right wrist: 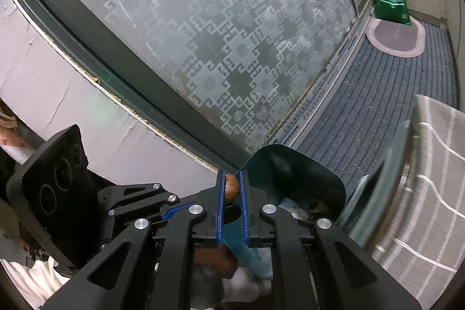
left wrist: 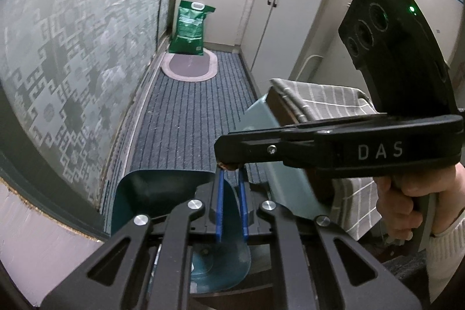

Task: Collect trash
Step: 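Open the right tool over the teal bin to drop the walnut shell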

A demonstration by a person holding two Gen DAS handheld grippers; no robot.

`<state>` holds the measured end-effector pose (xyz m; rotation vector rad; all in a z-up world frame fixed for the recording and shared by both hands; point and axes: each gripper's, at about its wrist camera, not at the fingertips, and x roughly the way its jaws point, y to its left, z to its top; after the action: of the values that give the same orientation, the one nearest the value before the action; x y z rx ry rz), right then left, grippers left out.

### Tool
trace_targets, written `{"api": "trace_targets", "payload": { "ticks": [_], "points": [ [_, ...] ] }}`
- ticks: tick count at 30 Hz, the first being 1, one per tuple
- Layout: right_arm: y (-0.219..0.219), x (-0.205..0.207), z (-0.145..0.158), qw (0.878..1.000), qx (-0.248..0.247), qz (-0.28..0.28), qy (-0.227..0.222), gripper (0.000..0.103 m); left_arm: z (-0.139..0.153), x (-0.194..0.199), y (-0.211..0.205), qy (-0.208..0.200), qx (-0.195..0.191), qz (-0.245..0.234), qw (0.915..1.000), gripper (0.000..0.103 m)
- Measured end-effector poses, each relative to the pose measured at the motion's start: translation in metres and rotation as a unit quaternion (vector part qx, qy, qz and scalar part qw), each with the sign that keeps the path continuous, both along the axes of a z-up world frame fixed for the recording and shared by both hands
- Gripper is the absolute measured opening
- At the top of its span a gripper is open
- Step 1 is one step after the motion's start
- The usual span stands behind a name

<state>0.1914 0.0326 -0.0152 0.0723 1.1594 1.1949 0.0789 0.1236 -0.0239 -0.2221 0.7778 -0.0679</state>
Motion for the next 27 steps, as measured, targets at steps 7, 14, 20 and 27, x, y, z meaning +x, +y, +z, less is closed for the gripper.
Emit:
{"api": "trace_targets", "payload": {
  "ticks": [7,14,20,27],
  "points": [
    [0.027,-0.005,-0.012,1.0,-0.007,0.016,0.013,0.009,-0.012,-0.005,0.022,0.02,-0.001,0.016,0.9997,0.011],
    [0.047,-0.005,-0.032,0.998,-0.064,0.007,-0.005,0.009,-0.032,-0.014,0.032,0.072,0.041,0.018,0.9964,0.011],
    [0.063,-0.012,-0.058,0.993,-0.118,0.019,-0.012,0.01,-0.023,-0.03,0.053,0.068,0.05,0.051,0.9952,0.012],
    [0.082,-0.023,-0.076,0.99,-0.136,0.039,0.003,0.029,-0.009,-0.044,0.062,0.056,0.051,0.054,0.9957,0.012]
  ]
}}
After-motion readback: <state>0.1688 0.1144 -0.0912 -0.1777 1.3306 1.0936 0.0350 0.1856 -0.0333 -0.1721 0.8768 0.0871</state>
